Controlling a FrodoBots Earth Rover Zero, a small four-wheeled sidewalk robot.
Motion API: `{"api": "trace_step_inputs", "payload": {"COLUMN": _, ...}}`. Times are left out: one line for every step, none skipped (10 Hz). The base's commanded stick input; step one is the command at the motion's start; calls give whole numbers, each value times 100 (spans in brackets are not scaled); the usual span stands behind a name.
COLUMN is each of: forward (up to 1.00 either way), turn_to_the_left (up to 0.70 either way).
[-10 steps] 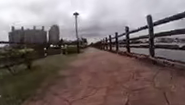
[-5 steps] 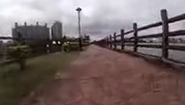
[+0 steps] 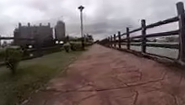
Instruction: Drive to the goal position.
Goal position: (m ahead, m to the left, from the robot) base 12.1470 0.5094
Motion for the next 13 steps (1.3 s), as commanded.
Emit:
{"api": "trace_step_inputs", "payload": {"forward": 98, "turn_to_the_left": 0}}
{"api": "trace_step_inputs", "payload": {"forward": 98, "turn_to_the_left": 0}}
{"api": "trace_step_inputs", "payload": {"forward": 98, "turn_to_the_left": 0}}
{"api": "trace_step_inputs", "payload": {"forward": 98, "turn_to_the_left": 0}}
{"api": "trace_step_inputs", "payload": {"forward": 98, "turn_to_the_left": 0}}
{"api": "trace_step_inputs", "payload": {"forward": 98, "turn_to_the_left": 0}}
{"api": "trace_step_inputs", "payload": {"forward": 98, "turn_to_the_left": -7}}
{"api": "trace_step_inputs", "payload": {"forward": 98, "turn_to_the_left": -39}}
{"api": "trace_step_inputs", "payload": {"forward": 98, "turn_to_the_left": -39}}
{"api": "trace_step_inputs", "payload": {"forward": 98, "turn_to_the_left": -39}}
{"api": "trace_step_inputs", "payload": {"forward": 98, "turn_to_the_left": -39}}
{"api": "trace_step_inputs", "payload": {"forward": 98, "turn_to_the_left": -39}}
{"api": "trace_step_inputs", "payload": {"forward": 98, "turn_to_the_left": -39}}
